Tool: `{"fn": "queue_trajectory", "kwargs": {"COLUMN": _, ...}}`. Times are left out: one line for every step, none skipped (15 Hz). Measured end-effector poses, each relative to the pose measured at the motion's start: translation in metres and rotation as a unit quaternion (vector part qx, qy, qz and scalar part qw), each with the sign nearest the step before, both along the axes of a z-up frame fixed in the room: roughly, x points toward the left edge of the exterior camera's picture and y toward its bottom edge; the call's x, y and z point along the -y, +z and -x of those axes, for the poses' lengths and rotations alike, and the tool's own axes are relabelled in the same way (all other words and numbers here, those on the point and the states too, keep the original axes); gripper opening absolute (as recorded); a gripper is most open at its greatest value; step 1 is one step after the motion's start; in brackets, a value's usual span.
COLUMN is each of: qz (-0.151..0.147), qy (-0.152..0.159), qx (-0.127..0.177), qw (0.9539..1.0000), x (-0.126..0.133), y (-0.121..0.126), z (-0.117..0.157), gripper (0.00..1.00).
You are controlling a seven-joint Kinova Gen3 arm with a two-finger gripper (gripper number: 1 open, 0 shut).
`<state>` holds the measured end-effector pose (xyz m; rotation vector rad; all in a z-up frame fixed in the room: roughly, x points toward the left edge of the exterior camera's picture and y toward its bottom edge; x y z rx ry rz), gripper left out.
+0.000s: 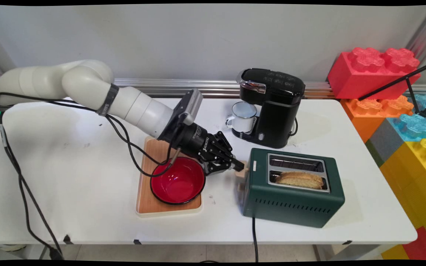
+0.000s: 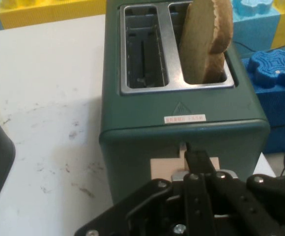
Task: Press the toaster switch
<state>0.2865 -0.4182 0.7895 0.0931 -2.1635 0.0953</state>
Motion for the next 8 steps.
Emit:
{"fn": "queue_trajectory", "kwargs": {"qz": 0.000, "qy": 0.001, "qx": 0.000, "qw": 1.0000, "x": 0.000, "y": -0.001, "z": 0.000, "gripper": 0.00}}
{"fn": "queue_trajectory", "kwargs": {"qz": -0.001, "qy": 0.001, "qx": 0.000, "qw": 1.0000, "x": 0.001, "y": -0.003, "z": 0.001, "gripper": 0.00}}
{"fn": "queue_trajectory", "kwargs": {"qz": -0.001, "qy": 0.001, "qx": 0.000, "qw": 1.0000, "x": 0.001, "y": -0.004, "z": 0.002, "gripper": 0.00}}
{"fn": "queue_trajectory", "kwargs": {"qz": -0.002, "qy": 0.001, "qx": 0.000, "qw": 1.0000, "x": 0.001, "y": -0.006, "z": 0.003, "gripper": 0.00}}
{"fn": "queue_trajectory", "kwargs": {"qz": -0.002, "qy": 0.002, "qx": 0.000, "qw": 1.0000, "x": 0.002, "y": -0.007, "z": 0.004, "gripper": 0.00}}
{"fn": "queue_trajectory", "kwargs": {"qz": -0.003, "qy": 0.002, "qx": 0.001, "qw": 1.0000, "x": 0.002, "y": -0.008, "z": 0.005, "gripper": 0.00}}
{"fn": "queue_trajectory", "kwargs": {"qz": -0.003, "qy": 0.003, "qx": 0.001, "qw": 1.0000, "x": 0.002, "y": -0.010, "z": 0.005, "gripper": 0.00}}
{"fn": "queue_trajectory", "kwargs": {"qz": -0.003, "qy": 0.003, "qx": 0.002, "qw": 1.0000, "x": 0.002, "y": -0.011, "z": 0.006, "gripper": 0.00}}
